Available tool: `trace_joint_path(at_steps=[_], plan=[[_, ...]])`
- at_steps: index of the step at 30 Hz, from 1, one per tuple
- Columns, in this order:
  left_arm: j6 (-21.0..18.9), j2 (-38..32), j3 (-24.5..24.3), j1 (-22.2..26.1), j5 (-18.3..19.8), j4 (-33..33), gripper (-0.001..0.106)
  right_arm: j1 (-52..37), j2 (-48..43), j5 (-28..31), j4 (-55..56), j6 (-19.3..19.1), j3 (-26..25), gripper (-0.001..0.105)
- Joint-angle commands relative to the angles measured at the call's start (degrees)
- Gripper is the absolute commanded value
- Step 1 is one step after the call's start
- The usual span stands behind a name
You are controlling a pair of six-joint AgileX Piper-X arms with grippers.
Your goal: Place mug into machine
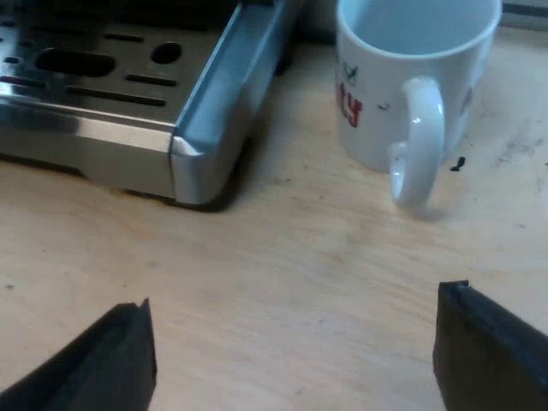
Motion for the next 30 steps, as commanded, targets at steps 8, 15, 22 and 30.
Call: trace_joint_path(at_steps=[8, 15, 22, 30], plan=[[0.3, 3.7, 3.7, -0.3, 0.5, -4.3, 0.067, 0.1, 0.0, 0.7, -14.8, 0.1, 8.6, 0.069], [0.3, 5.8, 3.8, -0.3, 0.5, -4.8, 0.067, 0.1, 0.0, 10.4, -34.8, 7.9, 20.3, 0.069], [0.3, 7.4, 3.8, -0.3, 0.5, -4.8, 0.067, 0.1, 0.2, 10.3, -46.1, 8.5, 27.0, 0.069], [0.3, 7.4, 3.8, -0.3, 0.5, -4.8, 0.067, 0.2, 10.0, 9.5, -55.7, 8.5, 27.9, 0.069]])
